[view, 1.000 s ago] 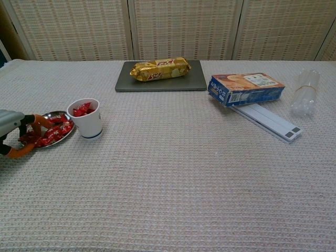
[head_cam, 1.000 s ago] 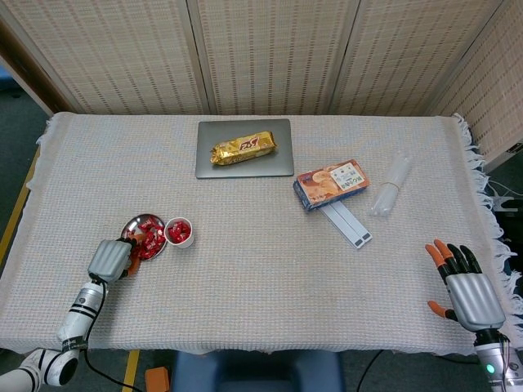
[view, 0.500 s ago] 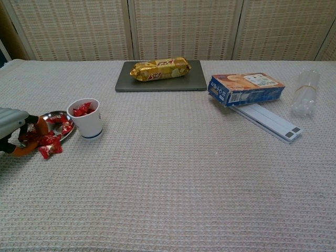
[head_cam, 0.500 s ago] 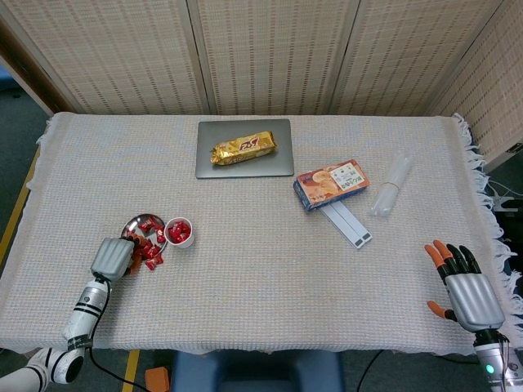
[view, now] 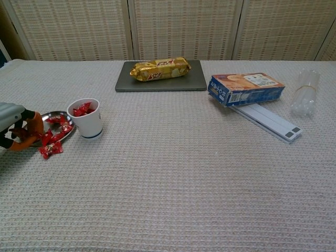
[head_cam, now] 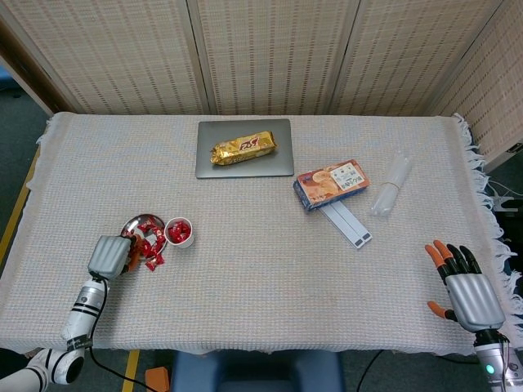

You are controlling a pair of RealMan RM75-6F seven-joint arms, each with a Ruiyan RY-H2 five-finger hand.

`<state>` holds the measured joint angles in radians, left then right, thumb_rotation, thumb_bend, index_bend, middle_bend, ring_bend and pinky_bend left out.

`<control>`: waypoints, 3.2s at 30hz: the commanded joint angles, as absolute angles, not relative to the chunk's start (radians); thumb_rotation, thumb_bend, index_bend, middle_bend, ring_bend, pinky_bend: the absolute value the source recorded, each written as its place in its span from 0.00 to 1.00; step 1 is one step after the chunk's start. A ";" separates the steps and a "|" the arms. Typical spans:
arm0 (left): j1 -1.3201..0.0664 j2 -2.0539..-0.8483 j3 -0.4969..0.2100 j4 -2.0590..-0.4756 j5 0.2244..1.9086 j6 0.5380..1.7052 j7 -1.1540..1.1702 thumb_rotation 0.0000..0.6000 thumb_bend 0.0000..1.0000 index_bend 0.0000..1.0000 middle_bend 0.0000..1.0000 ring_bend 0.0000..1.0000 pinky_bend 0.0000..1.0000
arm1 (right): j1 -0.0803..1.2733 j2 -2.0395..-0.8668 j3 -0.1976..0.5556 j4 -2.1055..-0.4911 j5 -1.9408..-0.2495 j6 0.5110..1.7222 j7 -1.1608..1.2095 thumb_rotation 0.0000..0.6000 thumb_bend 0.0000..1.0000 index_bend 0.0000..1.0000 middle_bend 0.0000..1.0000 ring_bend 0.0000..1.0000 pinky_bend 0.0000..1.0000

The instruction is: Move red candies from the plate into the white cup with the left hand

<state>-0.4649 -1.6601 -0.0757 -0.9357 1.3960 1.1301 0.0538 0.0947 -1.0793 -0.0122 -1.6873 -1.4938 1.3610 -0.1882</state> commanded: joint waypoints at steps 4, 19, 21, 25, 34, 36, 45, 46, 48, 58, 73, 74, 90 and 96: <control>-0.453 -1.609 -0.089 -1.007 1.412 1.188 0.049 1.00 0.49 0.55 0.61 0.60 1.00 | 0.096 -1.080 -0.012 -1.687 -1.492 1.358 -0.189 1.00 0.06 0.00 0.00 0.00 0.00; -0.555 -1.501 -0.191 -1.321 1.416 1.198 0.210 1.00 0.49 0.53 0.59 0.60 1.00 | 0.102 -1.079 -0.008 -1.686 -1.484 1.348 -0.188 1.00 0.06 0.00 0.00 0.00 0.00; -0.568 -1.514 -0.193 -1.331 1.413 1.187 0.227 1.00 0.49 0.52 0.59 0.59 1.00 | 0.102 -1.080 -0.008 -1.686 -1.483 1.348 -0.189 1.00 0.06 0.00 0.00 0.00 0.00; -0.589 -1.534 -0.194 -1.331 1.411 1.169 0.252 1.00 0.49 0.52 0.58 0.58 1.00 | 0.102 -1.080 -0.009 -1.686 -1.483 1.347 -0.189 1.00 0.06 0.00 0.00 0.00 0.00; -0.625 -1.624 -0.169 -1.212 1.375 1.111 0.314 1.00 0.46 0.47 0.54 0.49 1.00 | 0.097 -1.072 -0.011 -1.684 -1.491 1.357 -0.172 1.00 0.06 0.00 0.00 0.00 0.00; -0.628 -1.631 -0.162 -1.199 1.382 1.113 0.319 1.00 0.46 0.46 0.51 0.47 1.00 | 0.098 -1.073 -0.011 -1.684 -1.492 1.356 -0.173 1.00 0.06 0.00 0.00 0.00 0.00; -0.630 -1.611 -0.148 -1.222 1.404 1.128 0.303 1.00 0.42 0.32 0.34 0.35 1.00 | 0.098 -1.074 -0.010 -1.685 -1.489 1.355 -0.176 1.00 0.06 0.00 0.00 0.00 0.00; -0.629 -1.607 -0.147 -1.228 1.406 1.131 0.301 1.00 0.42 0.31 0.32 0.35 1.00 | 0.098 -1.073 -0.011 -1.685 -1.490 1.355 -0.175 1.00 0.06 0.00 0.00 0.00 0.00; -0.628 -1.601 -0.144 -1.238 1.411 1.136 0.302 1.00 0.41 0.30 0.26 0.33 1.00 | 0.098 -1.073 -0.011 -1.686 -1.491 1.355 -0.175 1.00 0.06 0.00 0.00 0.00 0.00; -0.611 -1.574 -0.133 -1.287 1.437 1.183 0.266 1.00 0.41 0.24 0.23 0.33 1.00 | 0.096 -1.073 -0.010 -1.685 -1.491 1.360 -0.174 1.00 0.06 0.00 0.00 0.00 0.00; -0.358 -1.562 0.050 -1.159 1.548 1.428 0.064 1.00 0.40 0.36 0.43 0.61 1.00 | 0.089 -1.067 -0.022 -1.686 -1.523 1.374 -0.157 1.00 0.06 0.00 0.00 0.00 0.00; -0.354 -1.574 0.055 -1.140 1.547 1.418 0.060 1.00 0.40 0.36 0.44 0.61 1.00 | 0.090 -1.067 -0.023 -1.686 -1.525 1.372 -0.159 1.00 0.06 0.00 0.00 0.00 0.00; -0.378 -1.699 0.025 -0.967 1.514 1.281 0.105 1.00 0.40 0.28 0.37 0.61 1.00 | 0.083 -1.064 -0.028 -1.686 -1.537 1.383 -0.154 1.00 0.06 0.00 0.00 0.00 0.00; -0.386 -1.714 0.007 -0.935 1.510 1.273 0.100 1.00 0.40 0.28 0.37 0.61 1.00 | 0.086 -1.067 -0.025 -1.686 -1.529 1.376 -0.159 1.00 0.06 0.00 0.00 0.00 0.00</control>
<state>-0.3850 -1.7122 0.0092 -0.9386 1.5101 1.2729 0.1016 0.0857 -1.0665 -0.0249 -1.6855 -1.5293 1.3760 -0.1594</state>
